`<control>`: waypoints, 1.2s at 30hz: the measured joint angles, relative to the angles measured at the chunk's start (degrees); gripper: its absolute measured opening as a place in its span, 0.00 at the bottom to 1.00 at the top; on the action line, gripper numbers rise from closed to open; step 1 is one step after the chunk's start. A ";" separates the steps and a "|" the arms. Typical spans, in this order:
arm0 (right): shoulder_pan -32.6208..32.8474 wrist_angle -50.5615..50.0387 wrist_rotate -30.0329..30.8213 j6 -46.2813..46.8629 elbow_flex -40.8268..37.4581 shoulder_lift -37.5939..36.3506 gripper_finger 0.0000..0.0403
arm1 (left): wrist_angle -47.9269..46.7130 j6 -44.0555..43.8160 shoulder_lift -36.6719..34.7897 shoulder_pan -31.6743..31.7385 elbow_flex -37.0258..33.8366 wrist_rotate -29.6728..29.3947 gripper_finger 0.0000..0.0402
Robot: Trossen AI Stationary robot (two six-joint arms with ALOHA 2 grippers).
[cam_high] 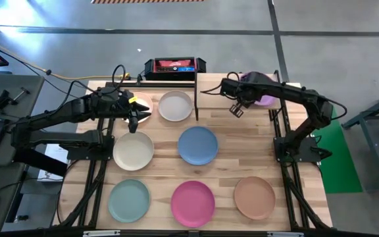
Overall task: Place and stack plates onto a shelf
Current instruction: Put the purple plate on the shelf
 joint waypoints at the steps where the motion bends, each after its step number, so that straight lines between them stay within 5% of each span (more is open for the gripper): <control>1: -0.24 0.01 -0.10 -0.06 0.00 0.00 0.00 | -0.02 -0.05 0.02 0.01 0.00 -0.01 0.29; 36: -3.40 -0.57 -7.10 -3.27 0.00 0.04 0.02 | -0.02 -0.14 0.02 0.02 0.00 0.00 0.29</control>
